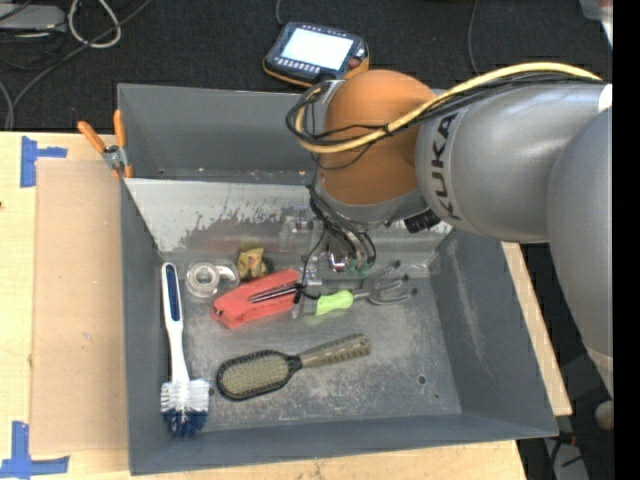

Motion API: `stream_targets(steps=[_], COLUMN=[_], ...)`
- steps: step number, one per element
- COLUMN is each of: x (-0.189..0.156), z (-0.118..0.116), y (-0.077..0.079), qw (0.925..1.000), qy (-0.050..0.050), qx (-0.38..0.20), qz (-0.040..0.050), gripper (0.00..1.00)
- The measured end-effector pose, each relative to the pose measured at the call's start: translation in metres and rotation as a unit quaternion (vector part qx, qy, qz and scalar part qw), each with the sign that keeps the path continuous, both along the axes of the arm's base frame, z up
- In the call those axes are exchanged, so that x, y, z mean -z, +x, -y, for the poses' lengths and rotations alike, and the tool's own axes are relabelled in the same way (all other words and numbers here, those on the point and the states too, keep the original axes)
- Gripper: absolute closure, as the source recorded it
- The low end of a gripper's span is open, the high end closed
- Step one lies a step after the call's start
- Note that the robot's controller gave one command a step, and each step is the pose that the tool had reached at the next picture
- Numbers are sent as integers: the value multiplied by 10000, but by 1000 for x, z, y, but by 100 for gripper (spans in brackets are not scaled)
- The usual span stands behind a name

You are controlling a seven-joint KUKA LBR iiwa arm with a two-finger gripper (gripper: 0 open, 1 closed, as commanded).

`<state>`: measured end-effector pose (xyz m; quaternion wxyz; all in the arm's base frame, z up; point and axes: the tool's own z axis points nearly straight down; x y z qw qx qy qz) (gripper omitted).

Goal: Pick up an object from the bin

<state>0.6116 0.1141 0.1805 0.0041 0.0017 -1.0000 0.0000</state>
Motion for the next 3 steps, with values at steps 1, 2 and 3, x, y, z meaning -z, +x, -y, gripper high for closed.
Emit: stream_targets(steps=[1, 2, 3], x=[-5, 106, 50], z=[1, -19, -27], y=[1, -4, -2], qw=[10000, 9972, 9956], qy=[3, 13, 15], qx=[20, -741, -934], qz=[35, 31, 81], gripper=[0, 0, 0])
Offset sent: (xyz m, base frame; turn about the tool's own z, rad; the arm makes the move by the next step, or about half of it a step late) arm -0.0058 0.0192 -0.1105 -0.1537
